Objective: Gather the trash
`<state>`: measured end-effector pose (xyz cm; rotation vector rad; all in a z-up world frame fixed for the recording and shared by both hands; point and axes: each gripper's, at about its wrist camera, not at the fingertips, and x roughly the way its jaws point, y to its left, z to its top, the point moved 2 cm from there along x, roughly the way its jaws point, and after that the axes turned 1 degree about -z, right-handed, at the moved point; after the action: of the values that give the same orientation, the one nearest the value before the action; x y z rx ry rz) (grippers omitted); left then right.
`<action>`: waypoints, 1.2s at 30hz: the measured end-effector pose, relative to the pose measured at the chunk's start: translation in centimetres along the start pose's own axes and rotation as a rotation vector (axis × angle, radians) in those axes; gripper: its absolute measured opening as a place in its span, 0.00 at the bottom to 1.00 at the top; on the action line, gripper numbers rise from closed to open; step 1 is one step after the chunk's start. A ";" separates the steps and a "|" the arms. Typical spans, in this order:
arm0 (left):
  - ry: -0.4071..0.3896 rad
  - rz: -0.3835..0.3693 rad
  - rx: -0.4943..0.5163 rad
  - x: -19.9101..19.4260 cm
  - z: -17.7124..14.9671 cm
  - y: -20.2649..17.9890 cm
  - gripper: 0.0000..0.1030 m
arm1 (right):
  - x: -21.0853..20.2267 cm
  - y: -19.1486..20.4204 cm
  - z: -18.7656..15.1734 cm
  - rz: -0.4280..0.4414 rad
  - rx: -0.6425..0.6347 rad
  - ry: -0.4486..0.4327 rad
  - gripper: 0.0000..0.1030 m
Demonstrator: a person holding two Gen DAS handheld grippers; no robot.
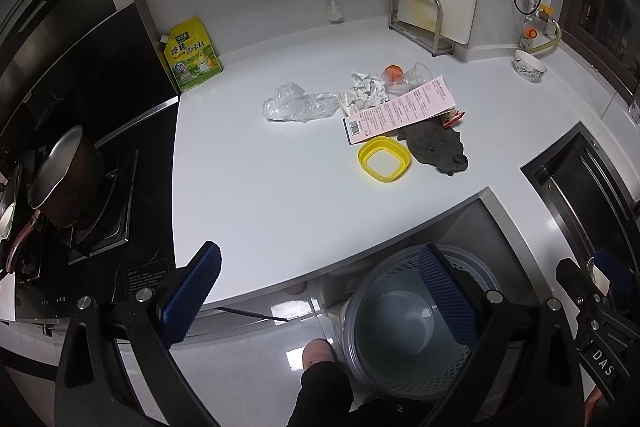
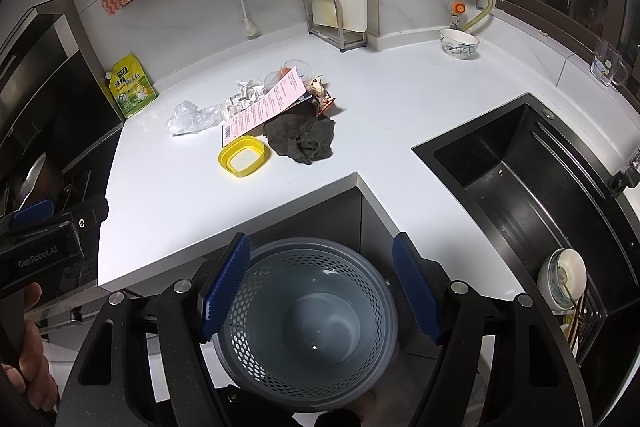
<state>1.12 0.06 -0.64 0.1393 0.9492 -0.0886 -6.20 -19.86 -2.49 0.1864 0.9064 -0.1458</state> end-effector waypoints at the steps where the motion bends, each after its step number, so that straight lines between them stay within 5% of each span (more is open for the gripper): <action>1: 0.001 0.000 0.001 0.0 0.1 0.0 0.94 | 0.1 -0.1 -0.1 0.000 0.000 0.001 0.68; 36: -0.001 0.001 0.006 0.3 -0.1 -0.2 0.94 | 0.4 -0.2 -0.2 -0.001 0.007 -0.003 0.68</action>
<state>1.15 -0.14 -0.97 0.1454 0.9475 -0.0909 -6.15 -20.00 -2.91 0.1920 0.9028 -0.1502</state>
